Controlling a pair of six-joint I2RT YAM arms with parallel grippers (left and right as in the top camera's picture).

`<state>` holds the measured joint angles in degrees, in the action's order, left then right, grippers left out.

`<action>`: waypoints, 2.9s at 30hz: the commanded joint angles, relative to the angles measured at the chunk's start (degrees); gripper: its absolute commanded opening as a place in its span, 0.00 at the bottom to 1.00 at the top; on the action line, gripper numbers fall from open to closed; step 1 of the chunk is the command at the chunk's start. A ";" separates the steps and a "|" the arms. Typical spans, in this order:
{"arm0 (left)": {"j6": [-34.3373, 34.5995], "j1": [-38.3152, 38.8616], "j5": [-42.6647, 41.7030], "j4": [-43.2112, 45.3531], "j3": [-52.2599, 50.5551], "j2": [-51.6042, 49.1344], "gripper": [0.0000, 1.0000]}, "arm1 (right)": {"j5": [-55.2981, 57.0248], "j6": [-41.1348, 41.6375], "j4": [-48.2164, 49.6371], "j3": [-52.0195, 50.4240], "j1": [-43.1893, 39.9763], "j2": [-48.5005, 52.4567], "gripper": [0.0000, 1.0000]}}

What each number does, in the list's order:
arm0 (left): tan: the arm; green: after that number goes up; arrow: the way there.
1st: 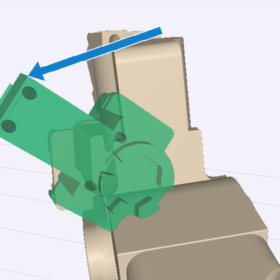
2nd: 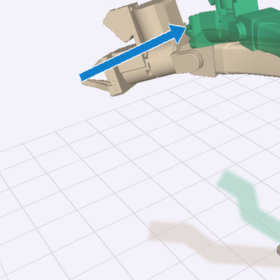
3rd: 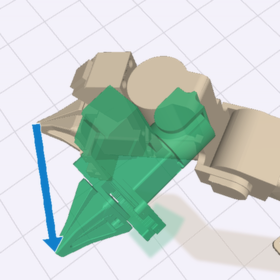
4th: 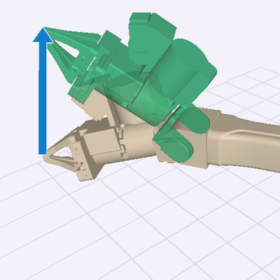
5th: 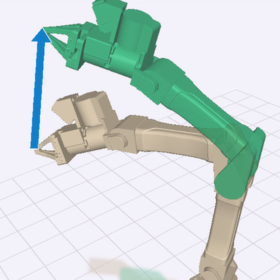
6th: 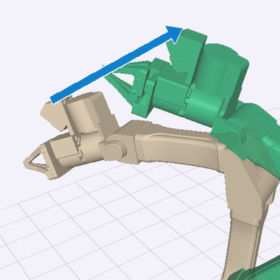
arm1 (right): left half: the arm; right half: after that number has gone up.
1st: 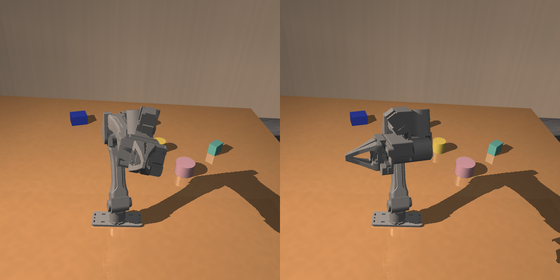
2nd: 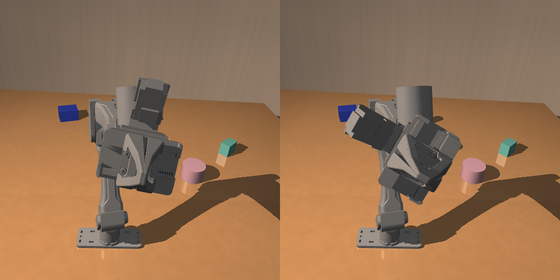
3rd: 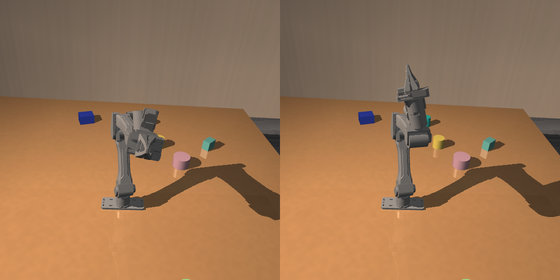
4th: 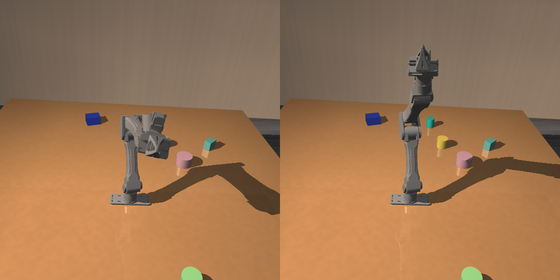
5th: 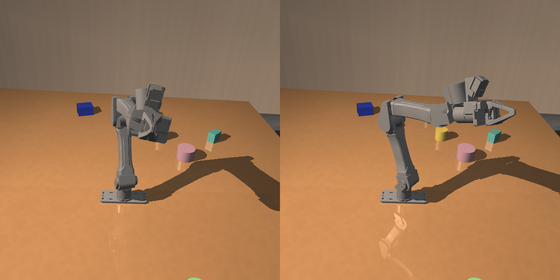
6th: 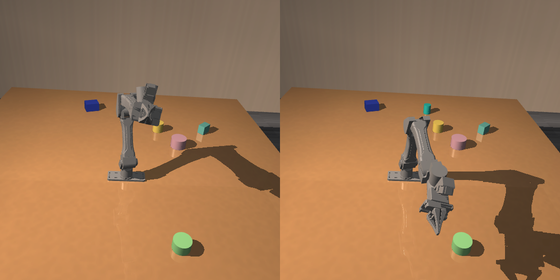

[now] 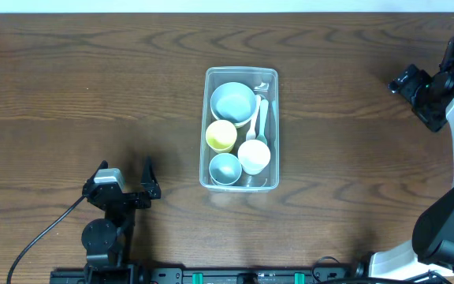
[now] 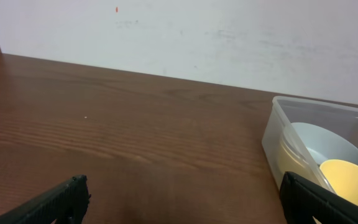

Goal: Pack container

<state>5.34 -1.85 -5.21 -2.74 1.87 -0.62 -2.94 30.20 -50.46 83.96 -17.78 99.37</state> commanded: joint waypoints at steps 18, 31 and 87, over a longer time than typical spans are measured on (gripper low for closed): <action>0.07 -0.22 -0.59 -0.81 -1.60 0.35 0.98 | 16.98 -5.90 -0.11 0.70 29.29 -19.45 0.99; 0.07 -0.22 -0.59 -0.81 -1.60 0.35 0.98 | 18.95 -10.84 13.73 -9.66 41.03 -42.95 0.99; 0.04 -0.22 -0.59 -0.81 -1.60 0.35 0.98 | 3.96 -21.07 46.18 -83.65 22.88 -99.10 0.99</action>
<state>5.34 -1.83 -5.21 -2.66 1.83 -0.62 1.15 9.96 -4.03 0.45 6.28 0.82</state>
